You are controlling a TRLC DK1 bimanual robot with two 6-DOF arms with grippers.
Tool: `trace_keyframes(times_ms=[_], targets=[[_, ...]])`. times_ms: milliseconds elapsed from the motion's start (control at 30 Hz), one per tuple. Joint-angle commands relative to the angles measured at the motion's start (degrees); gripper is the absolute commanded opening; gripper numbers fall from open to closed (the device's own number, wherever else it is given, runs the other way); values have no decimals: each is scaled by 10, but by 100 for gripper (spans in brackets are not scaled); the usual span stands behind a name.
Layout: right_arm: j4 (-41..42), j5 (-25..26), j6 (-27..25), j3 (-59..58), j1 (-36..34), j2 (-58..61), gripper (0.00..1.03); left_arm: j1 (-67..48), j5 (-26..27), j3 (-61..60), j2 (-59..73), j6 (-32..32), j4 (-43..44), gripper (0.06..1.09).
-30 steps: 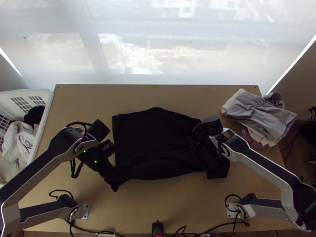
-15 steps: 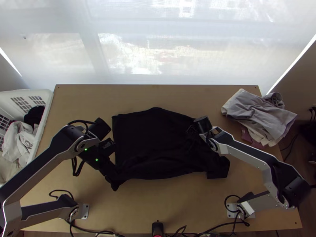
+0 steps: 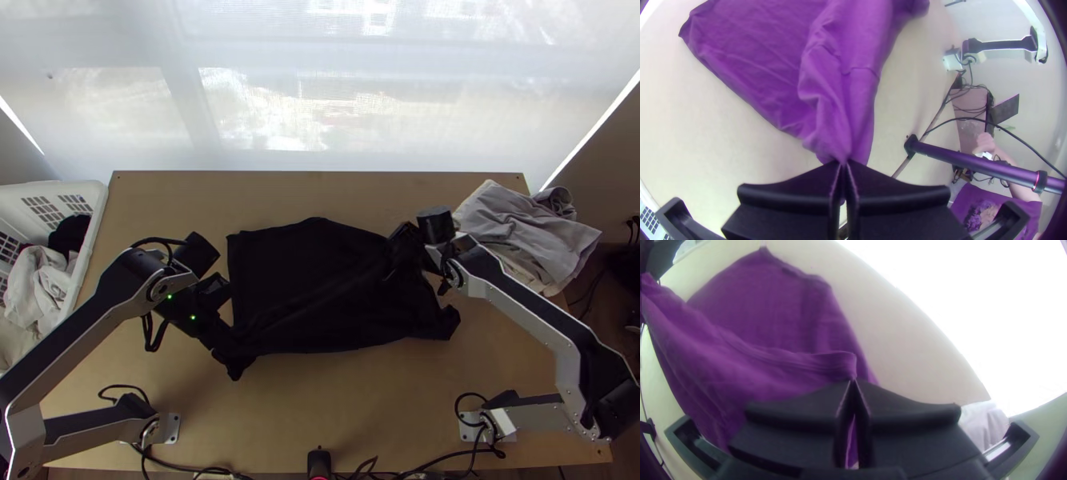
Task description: Fold the t-shirt
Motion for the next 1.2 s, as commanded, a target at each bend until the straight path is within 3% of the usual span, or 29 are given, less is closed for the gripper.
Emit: trace_keyframes(times_ms=[0,333,567,900,1167], targets=[[-61,-1,-1,114,-26,-56,3,26,-1,19,-1,1,0,9],[-166,-1,-7,332,-36,-78,3,160,-5,153,-5,7,1,9],[-205,3,-25,419,0,-82,3,290,-5,264,-11,11,23,9],[-158,40,-55,474,50,-103,3,388,-6,355,-70,0,109,9],[-109,57,-87,479,92,-115,2,407,-52,366,-112,-1,153,9]])
